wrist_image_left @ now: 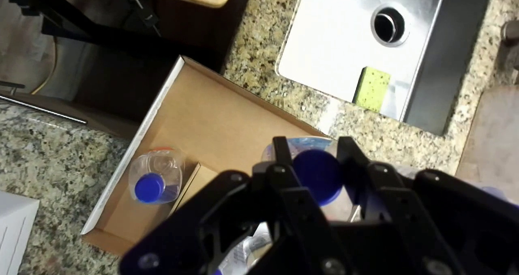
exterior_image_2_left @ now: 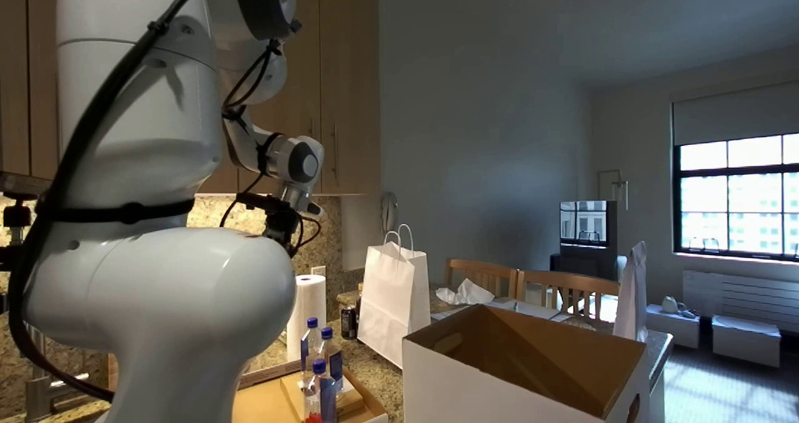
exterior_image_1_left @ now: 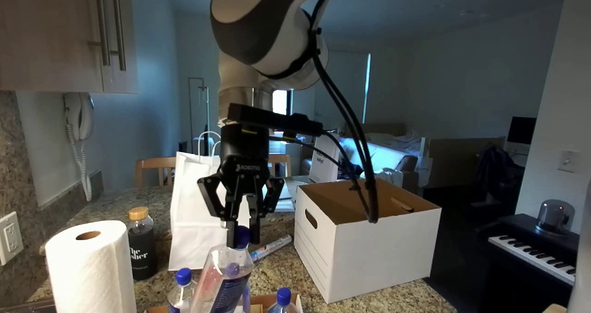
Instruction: Pick the bottle in the box and put it on the table
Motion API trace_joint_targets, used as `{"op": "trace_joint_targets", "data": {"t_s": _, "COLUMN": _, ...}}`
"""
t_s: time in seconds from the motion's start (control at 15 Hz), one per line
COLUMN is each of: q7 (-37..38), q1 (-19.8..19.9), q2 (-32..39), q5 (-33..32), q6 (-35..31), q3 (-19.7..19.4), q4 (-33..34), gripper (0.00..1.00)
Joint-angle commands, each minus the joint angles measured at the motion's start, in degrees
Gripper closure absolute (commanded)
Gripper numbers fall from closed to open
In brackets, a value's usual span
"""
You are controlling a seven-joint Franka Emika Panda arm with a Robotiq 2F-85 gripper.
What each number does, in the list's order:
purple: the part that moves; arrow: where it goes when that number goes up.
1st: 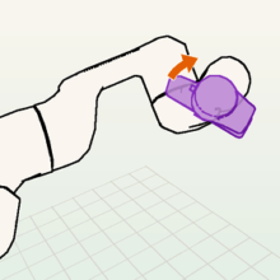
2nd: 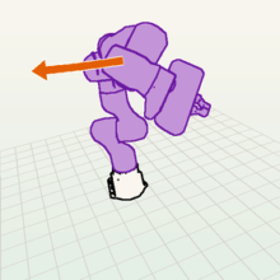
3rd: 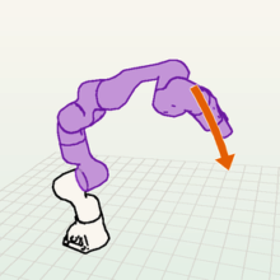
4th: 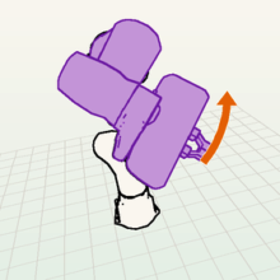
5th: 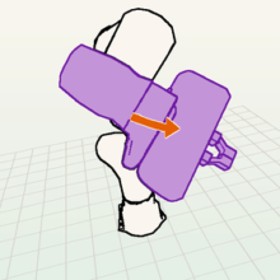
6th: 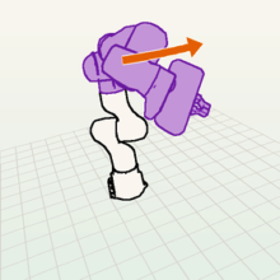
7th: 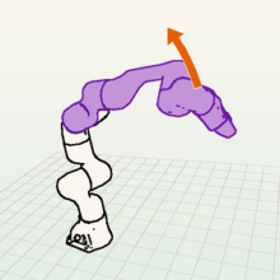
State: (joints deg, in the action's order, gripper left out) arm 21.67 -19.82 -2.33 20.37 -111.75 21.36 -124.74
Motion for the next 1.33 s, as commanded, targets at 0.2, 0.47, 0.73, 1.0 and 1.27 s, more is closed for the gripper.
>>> {"op": "trace_joint_targets", "data": {"t_s": 0.2, "q7": 1.5, "q1": 2.0, "q2": 12.1, "q5": 2.0, "q6": -1.2, "q3": -4.0, "q4": 4.9, "gripper": 0.87}}
{"op": "trace_joint_targets", "data": {"t_s": 0.47, "q7": 3.2, "q1": 1.2, "q2": 18.5, "q5": 1.1, "q6": -1.0, "q3": -5.3, "q4": 7.0, "gripper": 0.87}}
{"op": "trace_joint_targets", "data": {"t_s": 0.73, "q7": 5.6, "q1": -0.2, "q2": 23.9, "q5": 0.2, "q6": -1.9, "q3": -5.8, "q4": 8.1, "gripper": 0.87}}
{"op": "trace_joint_targets", "data": {"t_s": 1.0, "q7": 8.1, "q1": -2.1, "q2": 30.1, "q5": -1.0, "q6": 0.0, "q3": -6.8, "q4": 11.0, "gripper": 0.87}}
{"op": "trace_joint_targets", "data": {"t_s": 1.27, "q7": 10.1, "q1": -4.3, "q2": 35.6, "q5": -2.9, "q6": 1.2, "q3": -8.4, "q4": 13.7, "gripper": 0.87}}
